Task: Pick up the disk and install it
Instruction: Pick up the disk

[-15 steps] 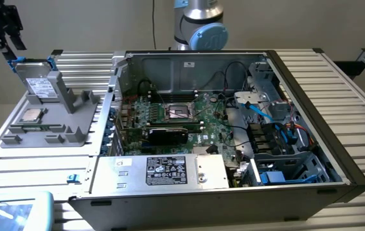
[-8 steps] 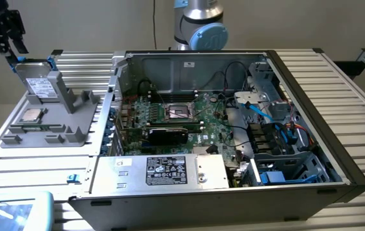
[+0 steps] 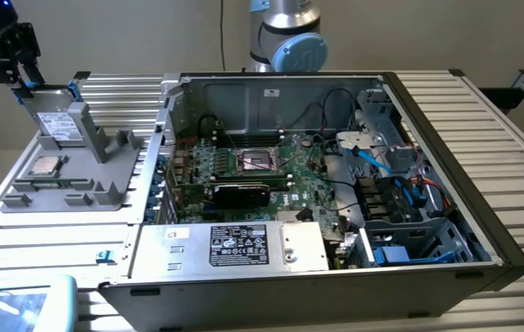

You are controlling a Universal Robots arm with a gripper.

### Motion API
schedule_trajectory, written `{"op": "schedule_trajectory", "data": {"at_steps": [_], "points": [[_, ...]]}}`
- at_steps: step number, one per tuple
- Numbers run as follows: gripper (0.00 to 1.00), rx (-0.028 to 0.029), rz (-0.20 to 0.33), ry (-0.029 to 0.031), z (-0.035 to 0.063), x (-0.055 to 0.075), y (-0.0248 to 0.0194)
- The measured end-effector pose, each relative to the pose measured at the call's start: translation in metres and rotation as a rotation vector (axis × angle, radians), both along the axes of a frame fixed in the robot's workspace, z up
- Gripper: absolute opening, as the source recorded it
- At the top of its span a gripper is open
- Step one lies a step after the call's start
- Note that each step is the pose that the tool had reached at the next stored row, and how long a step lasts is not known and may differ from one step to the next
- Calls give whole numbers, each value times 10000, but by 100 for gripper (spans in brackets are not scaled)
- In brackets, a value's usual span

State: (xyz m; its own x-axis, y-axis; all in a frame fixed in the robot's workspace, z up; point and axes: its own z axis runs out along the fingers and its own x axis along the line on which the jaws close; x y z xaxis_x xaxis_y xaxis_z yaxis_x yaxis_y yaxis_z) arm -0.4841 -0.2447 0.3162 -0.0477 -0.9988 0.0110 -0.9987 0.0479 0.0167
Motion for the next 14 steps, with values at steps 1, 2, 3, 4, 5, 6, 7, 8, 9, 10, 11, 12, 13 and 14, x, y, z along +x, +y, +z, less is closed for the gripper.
{"op": "schedule_trajectory", "data": {"at_steps": [1,2,3,4,5,6,7,8,9,10,11,12,13,14], "points": [[55,0,13,1,-18,0,0],[55,0,28,1,-36,0,-2],[55,0,44,0,-54,0,-3],[55,0,57,1,-72,0,-5],[55,0,71,0,-91,1,-5],[55,0,84,1,-109,1,-5],[55,0,98,0,-128,2,-6],[55,0,112,1,-144,3,-6],[55,0,125,1,-159,4,-6],[55,0,138,1,-174,4,-6],[55,0,145,0,-183,4,-6],[55,0,148,1,-189,4,-6],[55,0,149,2,-194,4,-6],[55,0,151,1,-201,4,-6]]}}
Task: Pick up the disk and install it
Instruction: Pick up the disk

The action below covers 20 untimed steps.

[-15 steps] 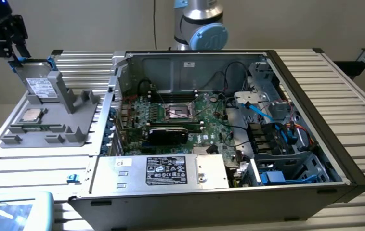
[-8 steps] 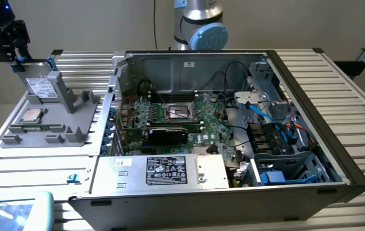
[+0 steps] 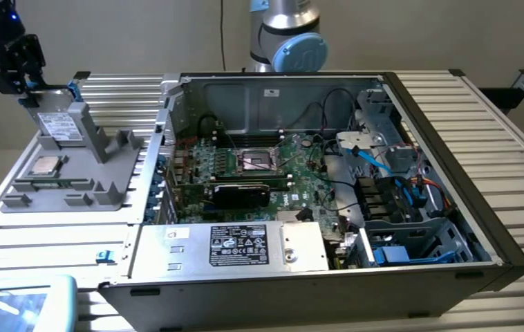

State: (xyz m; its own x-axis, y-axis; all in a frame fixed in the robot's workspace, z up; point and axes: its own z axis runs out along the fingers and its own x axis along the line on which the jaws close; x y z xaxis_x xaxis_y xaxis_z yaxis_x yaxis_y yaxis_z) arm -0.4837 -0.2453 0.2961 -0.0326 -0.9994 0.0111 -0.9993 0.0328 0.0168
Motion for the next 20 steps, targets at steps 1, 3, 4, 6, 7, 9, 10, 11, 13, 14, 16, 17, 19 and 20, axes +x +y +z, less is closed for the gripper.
{"op": "schedule_trajectory", "data": {"at_steps": [1,3,4,6,7,9,10,11,13,14,16,17,19,20], "points": [[55,0,2,1,-5,0,0],[55,0,5,2,-14,0,0],[55,0,5,3,-15,0,-1],[55,1,6,0,-21,0,-4],[55,1,5,0,-23,0,-5],[55,2,6,-2,-33,0,-7],[55,1,5,0,-37,2,-7],[55,1,5,3,-41,3,-7],[55,3,-4,2,-49,3,-7],[55,5,-22,3,-52,3,-7],[55,12,-79,3,-57,3,-7],[55,13,-113,3,-58,3,-7],[55,13,-175,3,-61,3,-7],[55,13,-203,2,-62,3,-7]]}}
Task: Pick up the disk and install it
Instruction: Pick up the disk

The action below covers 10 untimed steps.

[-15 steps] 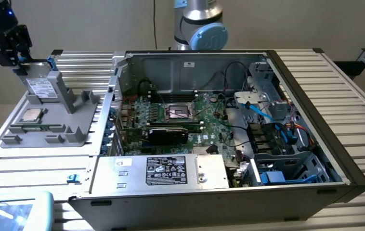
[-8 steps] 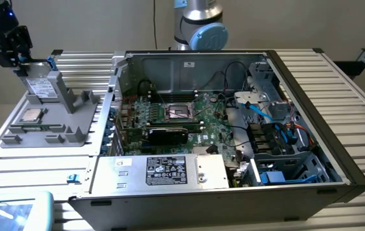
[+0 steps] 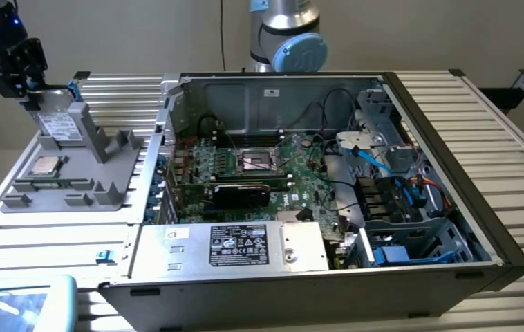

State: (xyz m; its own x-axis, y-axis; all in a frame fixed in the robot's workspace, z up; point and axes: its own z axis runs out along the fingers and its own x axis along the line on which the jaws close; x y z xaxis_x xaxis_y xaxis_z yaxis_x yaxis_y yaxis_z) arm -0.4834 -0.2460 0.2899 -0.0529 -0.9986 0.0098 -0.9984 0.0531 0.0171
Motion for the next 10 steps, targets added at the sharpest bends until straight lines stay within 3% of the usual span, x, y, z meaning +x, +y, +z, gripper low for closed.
{"op": "schedule_trajectory", "data": {"at_steps": [2,5,10], "points": [[55,-2,-13,-2,-8,1,0],[55,-49,-14,-1,-14,0,11],[55,-63,-14,9,-22,0,17]]}}
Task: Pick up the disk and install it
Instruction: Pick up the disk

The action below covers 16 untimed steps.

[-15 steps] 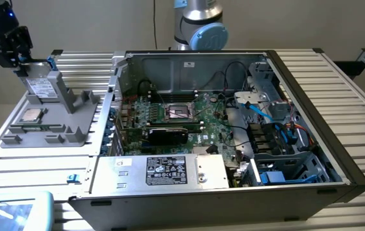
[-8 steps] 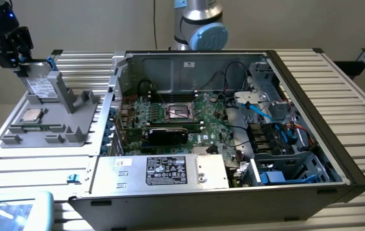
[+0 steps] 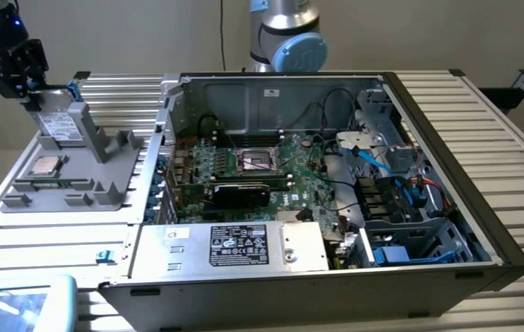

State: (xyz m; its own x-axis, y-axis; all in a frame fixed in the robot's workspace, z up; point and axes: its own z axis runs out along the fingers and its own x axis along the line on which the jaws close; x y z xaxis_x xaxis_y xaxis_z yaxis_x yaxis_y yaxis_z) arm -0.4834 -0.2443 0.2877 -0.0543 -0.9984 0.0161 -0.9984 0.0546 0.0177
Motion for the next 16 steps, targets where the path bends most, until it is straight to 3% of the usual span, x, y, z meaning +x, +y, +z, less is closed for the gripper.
{"op": "schedule_trajectory", "data": {"at_steps": [16], "points": [[55,0,0,-4,-40,0,24]]}}
